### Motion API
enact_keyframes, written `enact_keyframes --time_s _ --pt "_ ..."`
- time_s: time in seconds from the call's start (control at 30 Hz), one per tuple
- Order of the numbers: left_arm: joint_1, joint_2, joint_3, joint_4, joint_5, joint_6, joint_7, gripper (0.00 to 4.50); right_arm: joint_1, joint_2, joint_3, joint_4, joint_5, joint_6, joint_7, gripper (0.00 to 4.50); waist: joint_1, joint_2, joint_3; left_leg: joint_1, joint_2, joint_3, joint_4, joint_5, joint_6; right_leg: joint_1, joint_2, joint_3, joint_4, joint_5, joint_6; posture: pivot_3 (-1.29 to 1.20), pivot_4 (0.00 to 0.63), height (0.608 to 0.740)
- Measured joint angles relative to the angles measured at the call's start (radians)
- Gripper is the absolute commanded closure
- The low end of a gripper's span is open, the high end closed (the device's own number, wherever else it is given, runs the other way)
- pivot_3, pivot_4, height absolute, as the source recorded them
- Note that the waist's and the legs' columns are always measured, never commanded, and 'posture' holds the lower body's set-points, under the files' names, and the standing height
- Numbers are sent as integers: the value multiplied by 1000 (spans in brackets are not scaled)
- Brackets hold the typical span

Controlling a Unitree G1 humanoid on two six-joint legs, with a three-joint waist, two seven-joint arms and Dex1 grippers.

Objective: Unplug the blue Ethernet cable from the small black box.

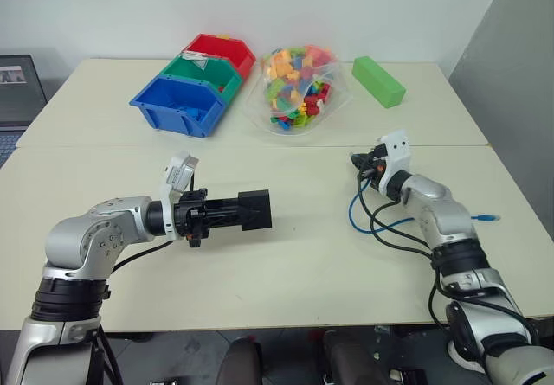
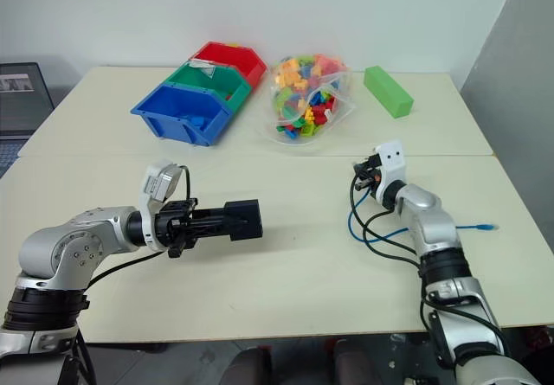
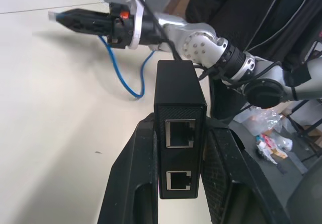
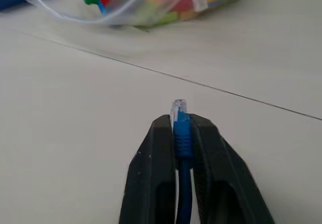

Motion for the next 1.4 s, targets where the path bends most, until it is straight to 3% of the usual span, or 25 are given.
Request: enact_keyframes --time_s 0.17,0.3,0.53,0.63,0.8,1.0,1.03,1.4 --pt "13 -24 7 -3 25 -37 63 3725 -2 5 -14 -3 -7 -8 14 1838 0 1 0 0 0 0 0 0 0 0 0 0 1 0 0 0 150 740" --pt "2 -85 27 25 79 -111 166 3725 29 -20 -18 -158 2 24 70 885 2 1 0 1 0 -1 0 0 0 0 0 -1 2 0 0 0 150 740" --pt "-30 -210 75 199 344 -518 443 3725 158 -122 77 -615 126 176 332 885 10 2 1 1 0 0 1 0 0 1 -1 0 1 0 0 0 150 740" --pt "-29 -238 104 293 455 -717 558 3725 161 -138 124 -737 154 239 381 885 11 1 1 1 0 -1 1 0 0 1 -1 -1 1 0 0 0 150 740" --pt "-8 -276 140 442 547 -899 688 3725 149 -137 167 -787 160 316 400 885 21 1 1 1 -1 -1 1 0 0 1 -1 -1 1 1 1 0 150 740" --pt "14 -314 143 572 594 -970 758 3725 120 -130 203 -787 156 337 417 885 22 1 1 1 -1 -1 1 0 0 1 -1 -2 1 1 1 0 150 740" --pt "13 -314 142 587 599 -982 761 3016 118 -130 206 -787 156 337 417 828 22 1 1 1 0 -1 1 0 0 1 -1 -2 1 1 1 0 150 740" --pt "36 -316 144 605 606 -1002 776 616 118 -129 210 -786 146 342 415 828 21 1 1 1 0 -1 1 0 0 2 -1 -2 1 1 1 0 150 740"
